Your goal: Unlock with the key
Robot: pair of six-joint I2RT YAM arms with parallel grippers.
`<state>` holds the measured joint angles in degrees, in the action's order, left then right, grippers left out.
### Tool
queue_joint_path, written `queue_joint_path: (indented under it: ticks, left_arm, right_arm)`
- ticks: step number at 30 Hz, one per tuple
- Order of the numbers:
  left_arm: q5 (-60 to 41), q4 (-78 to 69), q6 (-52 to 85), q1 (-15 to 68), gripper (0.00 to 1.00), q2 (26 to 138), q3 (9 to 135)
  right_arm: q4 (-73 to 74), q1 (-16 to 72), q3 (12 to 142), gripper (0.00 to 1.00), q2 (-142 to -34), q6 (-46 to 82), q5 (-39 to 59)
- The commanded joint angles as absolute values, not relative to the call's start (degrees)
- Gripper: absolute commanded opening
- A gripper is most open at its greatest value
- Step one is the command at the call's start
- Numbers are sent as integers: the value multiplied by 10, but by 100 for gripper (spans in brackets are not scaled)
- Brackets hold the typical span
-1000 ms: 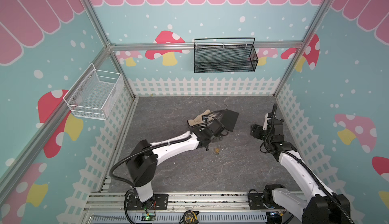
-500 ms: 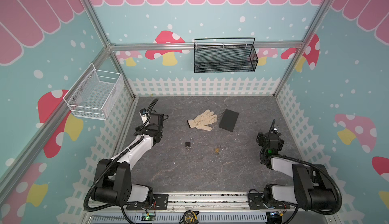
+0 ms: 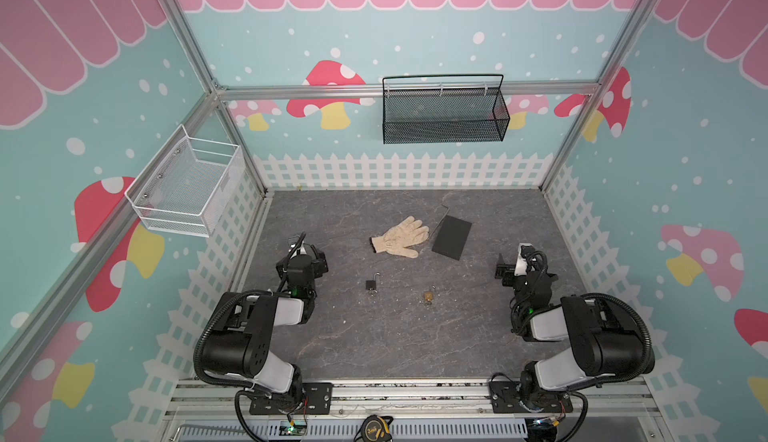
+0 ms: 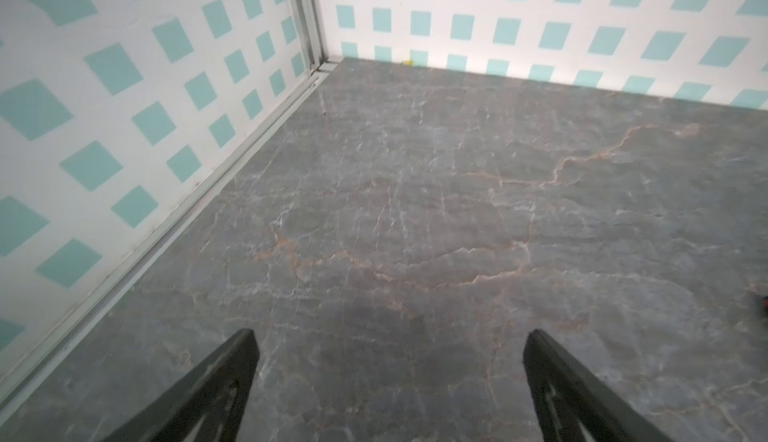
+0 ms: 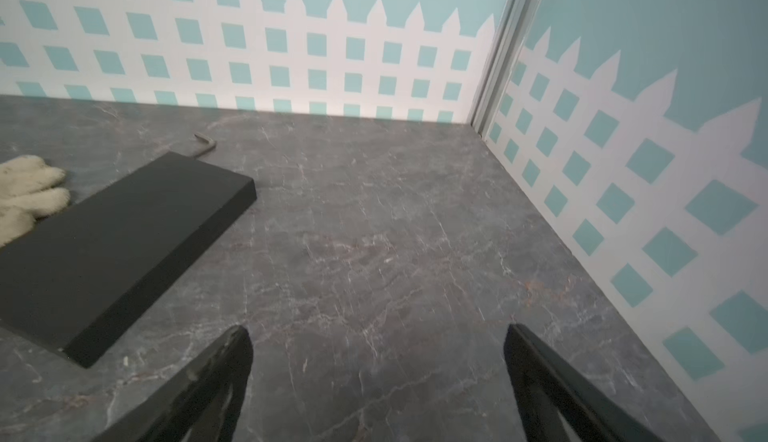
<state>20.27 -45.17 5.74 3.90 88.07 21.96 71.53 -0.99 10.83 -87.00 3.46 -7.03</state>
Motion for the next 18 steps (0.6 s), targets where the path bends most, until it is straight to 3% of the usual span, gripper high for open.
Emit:
queue_joint_path:
  ticks: [1,18]
  left_arm:
    - [163,-523,32,32,100,886,221]
    - [160,-515,31,34,100,882,222]
  right_arm:
    - [733,-5,119,98,-866,11,-59]
    - [744,-5,117,98,-869,10,-58]
